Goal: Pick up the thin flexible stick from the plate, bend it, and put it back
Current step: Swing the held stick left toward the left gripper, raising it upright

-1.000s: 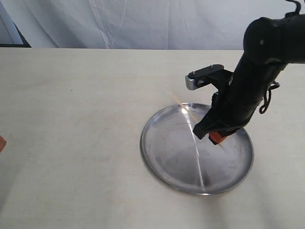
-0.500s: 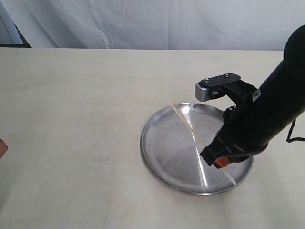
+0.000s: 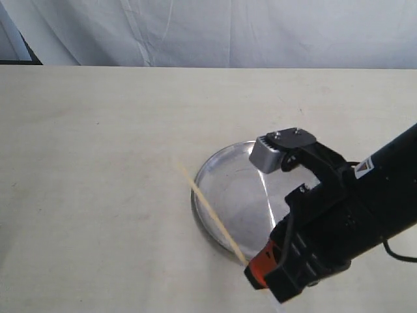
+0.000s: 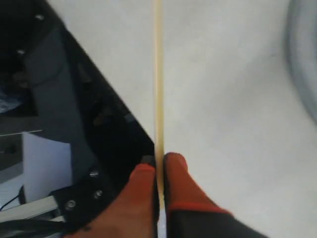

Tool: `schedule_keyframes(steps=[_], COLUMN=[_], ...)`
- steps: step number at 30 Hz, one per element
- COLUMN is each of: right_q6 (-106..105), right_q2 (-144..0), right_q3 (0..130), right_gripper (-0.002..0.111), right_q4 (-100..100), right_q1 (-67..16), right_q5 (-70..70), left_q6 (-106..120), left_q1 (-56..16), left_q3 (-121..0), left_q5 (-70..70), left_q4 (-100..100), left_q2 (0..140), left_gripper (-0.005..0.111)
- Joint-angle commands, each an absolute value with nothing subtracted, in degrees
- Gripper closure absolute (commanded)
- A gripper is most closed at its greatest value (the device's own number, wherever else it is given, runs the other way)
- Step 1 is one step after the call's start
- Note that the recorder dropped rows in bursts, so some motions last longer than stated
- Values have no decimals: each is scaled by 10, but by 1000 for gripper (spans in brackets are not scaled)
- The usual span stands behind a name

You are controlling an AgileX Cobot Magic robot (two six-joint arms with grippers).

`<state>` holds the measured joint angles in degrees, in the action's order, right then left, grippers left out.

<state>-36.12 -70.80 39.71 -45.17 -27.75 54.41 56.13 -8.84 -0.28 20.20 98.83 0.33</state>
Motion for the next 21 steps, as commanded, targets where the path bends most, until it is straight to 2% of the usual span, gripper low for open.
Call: schedule_keyframes(steps=[1, 13, 21], right_q6=[-470, -526, -651], right_q2=[-702, -702, -702], right_q3=[380, 380, 380], right_gripper=[109, 109, 109], right_q4=[-544, -564, -711], right_q1=[-294, -304, -304], right_q5=[542, 561, 583], left_q6=[507, 414, 379], left_q1=[-87, -87, -87], left_q3=[0, 0, -50], left_q5=[252, 199, 171], left_q4=[999, 999, 999], left_q2=[0, 0, 0], left_gripper=[93, 93, 93])
